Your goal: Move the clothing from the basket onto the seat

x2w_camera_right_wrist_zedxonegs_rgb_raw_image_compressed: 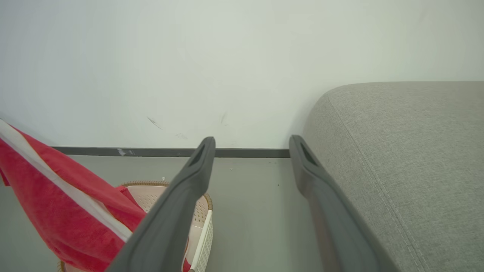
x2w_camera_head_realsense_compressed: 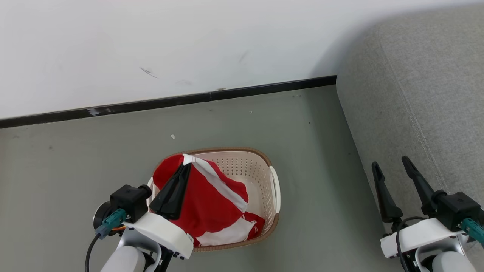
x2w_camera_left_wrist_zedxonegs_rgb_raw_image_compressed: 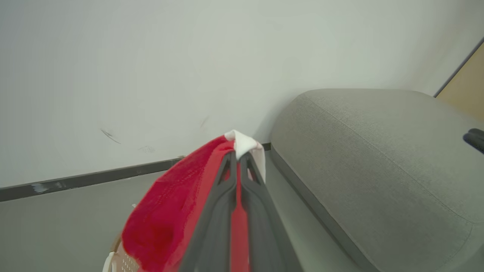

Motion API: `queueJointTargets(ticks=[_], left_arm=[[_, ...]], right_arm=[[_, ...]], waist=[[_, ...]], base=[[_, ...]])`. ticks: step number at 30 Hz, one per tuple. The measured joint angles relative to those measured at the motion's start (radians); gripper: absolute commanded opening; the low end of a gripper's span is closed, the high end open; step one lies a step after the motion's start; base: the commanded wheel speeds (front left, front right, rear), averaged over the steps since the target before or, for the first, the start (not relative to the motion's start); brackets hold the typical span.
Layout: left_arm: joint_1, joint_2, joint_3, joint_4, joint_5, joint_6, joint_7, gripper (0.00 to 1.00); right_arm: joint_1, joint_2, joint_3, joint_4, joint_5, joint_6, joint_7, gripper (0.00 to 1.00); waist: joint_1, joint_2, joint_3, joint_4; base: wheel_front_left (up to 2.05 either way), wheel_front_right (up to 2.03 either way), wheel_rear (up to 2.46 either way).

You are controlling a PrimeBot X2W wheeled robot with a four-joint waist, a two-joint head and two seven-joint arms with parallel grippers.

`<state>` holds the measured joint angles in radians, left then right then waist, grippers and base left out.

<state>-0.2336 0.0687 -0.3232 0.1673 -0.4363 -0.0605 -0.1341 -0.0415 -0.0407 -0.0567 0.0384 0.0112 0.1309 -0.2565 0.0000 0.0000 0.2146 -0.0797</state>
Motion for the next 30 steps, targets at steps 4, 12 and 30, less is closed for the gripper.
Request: queueJointTargets(ticks=[4,12,30], left_arm=[[0.0,0.011,0.001,0.0,0.0,0.01,0.019,0.0],[0.0,0.041,-0.007,0.04,0.027,0.023,0.079,0.92],[0.0,0.026,-0.018,0.062,0.031,0.04,0.113,1.0]], right_arm=[[0.0,0.0,0.001,-0.006,0.004,0.0,0.0,1.0],[-0.002,0.0,0.007,-0.009,0.009,0.0,0.0,1.0],[-0.004,0.001,0.002,-0.011,0.011,0.0,0.0,1.0]], waist=[[0.0,0.0,0.008,-0.013],[0.0,0.0,0.027,-0.032],[0.0,0.0,0.035,-0.04]], base=[[0.0,0.0,0.0],[0.0,0.0,0.0],[0.0,0.0,0.0]])
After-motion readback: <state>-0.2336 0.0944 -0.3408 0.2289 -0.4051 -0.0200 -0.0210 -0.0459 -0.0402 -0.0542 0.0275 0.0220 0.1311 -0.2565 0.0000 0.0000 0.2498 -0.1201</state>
